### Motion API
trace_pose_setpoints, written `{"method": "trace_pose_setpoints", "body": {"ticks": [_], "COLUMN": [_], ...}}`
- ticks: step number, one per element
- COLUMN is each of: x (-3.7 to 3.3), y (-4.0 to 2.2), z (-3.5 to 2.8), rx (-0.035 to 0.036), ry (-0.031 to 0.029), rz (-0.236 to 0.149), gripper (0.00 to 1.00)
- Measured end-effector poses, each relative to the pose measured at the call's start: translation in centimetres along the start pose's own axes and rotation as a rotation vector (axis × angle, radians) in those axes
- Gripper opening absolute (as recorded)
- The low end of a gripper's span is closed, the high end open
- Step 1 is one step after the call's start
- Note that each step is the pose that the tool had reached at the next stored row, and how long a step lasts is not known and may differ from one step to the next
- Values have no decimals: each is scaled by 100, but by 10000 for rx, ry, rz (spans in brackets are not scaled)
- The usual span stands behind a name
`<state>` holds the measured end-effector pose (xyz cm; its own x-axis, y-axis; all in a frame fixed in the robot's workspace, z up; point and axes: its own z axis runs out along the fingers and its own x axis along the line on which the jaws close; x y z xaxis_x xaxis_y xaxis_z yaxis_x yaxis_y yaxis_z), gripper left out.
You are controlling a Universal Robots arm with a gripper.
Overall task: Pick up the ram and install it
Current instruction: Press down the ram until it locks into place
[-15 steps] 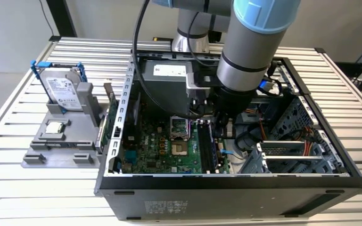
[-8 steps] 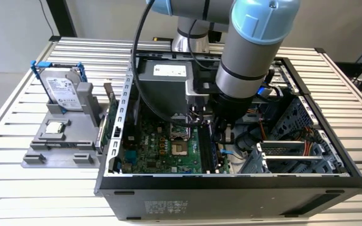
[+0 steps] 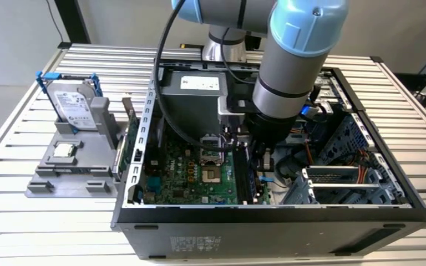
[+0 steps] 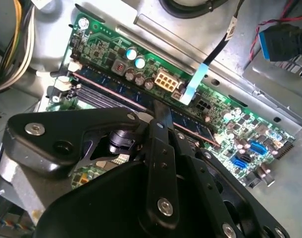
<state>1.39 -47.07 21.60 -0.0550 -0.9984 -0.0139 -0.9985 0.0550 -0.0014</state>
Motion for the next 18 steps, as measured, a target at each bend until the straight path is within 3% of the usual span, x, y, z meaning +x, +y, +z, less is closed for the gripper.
{"method": "trace_pose_setpoints", "body": {"ticks": [2, 4, 6, 18], "x": [-11, -12, -9, -16], "y": [-1, 0, 1, 0], "z": [-32, -74, -171, -717], "rx": [-8, 14, 9, 9], "ry": [47, -64, -39, -38], "rz": [7, 8, 8, 7], "gripper": [0, 0, 0, 0]}}
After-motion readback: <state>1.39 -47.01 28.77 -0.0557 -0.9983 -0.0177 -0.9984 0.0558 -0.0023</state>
